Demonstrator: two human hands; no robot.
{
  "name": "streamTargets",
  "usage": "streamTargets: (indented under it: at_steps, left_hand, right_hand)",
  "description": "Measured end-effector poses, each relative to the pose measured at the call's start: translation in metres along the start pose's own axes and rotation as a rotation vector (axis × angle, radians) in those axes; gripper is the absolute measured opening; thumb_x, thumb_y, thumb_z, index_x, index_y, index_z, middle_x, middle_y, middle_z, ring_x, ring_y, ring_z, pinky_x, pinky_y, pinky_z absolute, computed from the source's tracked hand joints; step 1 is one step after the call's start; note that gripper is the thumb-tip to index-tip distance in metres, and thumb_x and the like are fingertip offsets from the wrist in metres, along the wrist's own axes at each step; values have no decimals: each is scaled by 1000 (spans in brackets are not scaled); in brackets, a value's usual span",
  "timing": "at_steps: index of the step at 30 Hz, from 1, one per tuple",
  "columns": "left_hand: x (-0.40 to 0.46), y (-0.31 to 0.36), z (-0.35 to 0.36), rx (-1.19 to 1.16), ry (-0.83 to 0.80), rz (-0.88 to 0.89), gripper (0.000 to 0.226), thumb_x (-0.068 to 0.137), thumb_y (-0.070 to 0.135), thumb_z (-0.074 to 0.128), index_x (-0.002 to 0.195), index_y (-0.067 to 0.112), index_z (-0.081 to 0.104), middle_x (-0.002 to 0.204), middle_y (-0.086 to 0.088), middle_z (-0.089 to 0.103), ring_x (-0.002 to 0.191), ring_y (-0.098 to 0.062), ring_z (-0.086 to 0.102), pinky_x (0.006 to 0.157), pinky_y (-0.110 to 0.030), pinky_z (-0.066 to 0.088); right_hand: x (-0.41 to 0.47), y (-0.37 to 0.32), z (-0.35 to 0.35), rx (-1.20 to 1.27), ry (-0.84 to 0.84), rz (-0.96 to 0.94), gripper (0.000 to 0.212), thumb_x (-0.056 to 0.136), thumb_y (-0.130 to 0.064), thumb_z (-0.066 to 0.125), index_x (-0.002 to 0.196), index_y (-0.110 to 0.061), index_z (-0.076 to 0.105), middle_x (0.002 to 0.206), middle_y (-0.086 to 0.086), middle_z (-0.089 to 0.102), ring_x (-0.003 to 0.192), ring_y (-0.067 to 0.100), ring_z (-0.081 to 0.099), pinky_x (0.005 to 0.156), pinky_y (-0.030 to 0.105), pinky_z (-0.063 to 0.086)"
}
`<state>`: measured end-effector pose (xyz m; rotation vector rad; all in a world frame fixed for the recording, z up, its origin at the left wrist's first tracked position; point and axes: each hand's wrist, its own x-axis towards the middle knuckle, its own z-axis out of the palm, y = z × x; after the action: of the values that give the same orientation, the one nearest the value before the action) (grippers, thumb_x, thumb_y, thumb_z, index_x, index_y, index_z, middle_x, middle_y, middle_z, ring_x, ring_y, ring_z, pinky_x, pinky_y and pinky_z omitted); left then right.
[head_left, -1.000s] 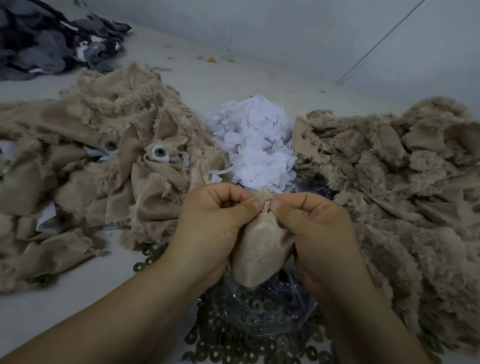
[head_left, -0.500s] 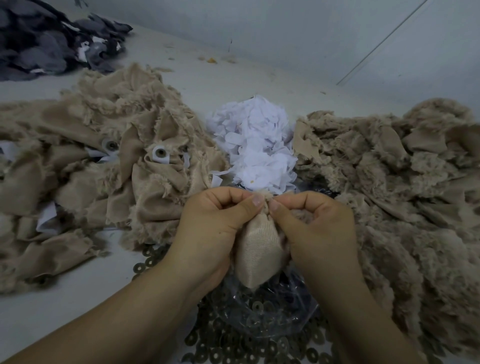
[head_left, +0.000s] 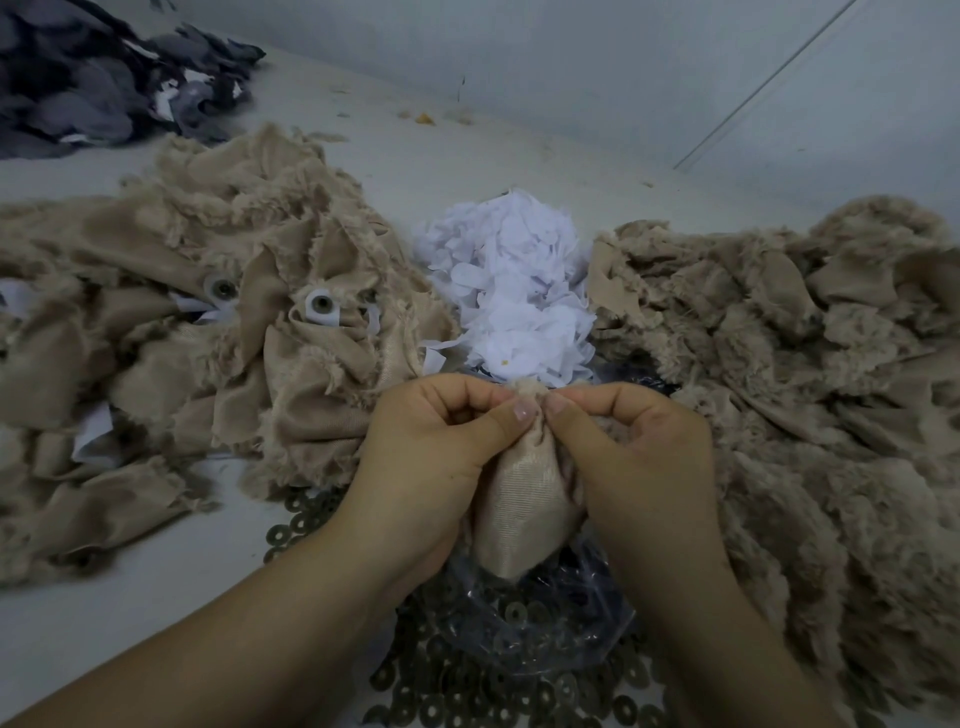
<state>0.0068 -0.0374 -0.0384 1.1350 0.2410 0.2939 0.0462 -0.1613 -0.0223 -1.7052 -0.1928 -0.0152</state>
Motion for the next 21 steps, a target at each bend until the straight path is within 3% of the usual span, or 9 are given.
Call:
streamTargets:
  at_steps: [8, 14, 16, 21]
  left_hand:
    - [0, 2, 1, -25, 2, 3, 9, 66, 15, 75, 69, 7, 73, 78, -23, 71, 75, -27, 69, 70, -32, 58]
    - [-2, -1, 1, 79, 4, 97, 4, 73, 13, 75, 69, 13, 75, 74, -12, 73, 69, -20, 69, 64, -26, 56]
    - [-2, -2, 1, 105, 10, 114, 9, 77, 8, 74, 70, 12, 75, 73, -12, 73, 68, -19, 70, 63, -25, 56]
    - [-2, -1, 1, 76, -31, 72, 9, 63, 19, 77, 68, 12, 75, 68, -10, 72, 64, -16, 67, 60, -22, 55]
  right_hand:
    - [1, 2, 1, 290, -122, 161, 9, 65, -27, 77, 69, -18, 77, 75, 12, 76, 69, 22, 74, 60, 27, 58]
    - [2, 3, 0, 311, -101, 181, 4, 72, -17, 77, 68, -17, 77, 76, 14, 76, 70, 24, 75, 59, 28, 59]
    - [2, 2, 1, 300, -94, 169, 12, 77, -13, 76, 67, -19, 77, 73, 12, 76, 66, 21, 74, 57, 26, 57]
    - [3, 2, 0, 268, -55, 170, 23, 85, -6, 73, 66, -18, 77, 71, 14, 75, 65, 24, 73, 59, 33, 62]
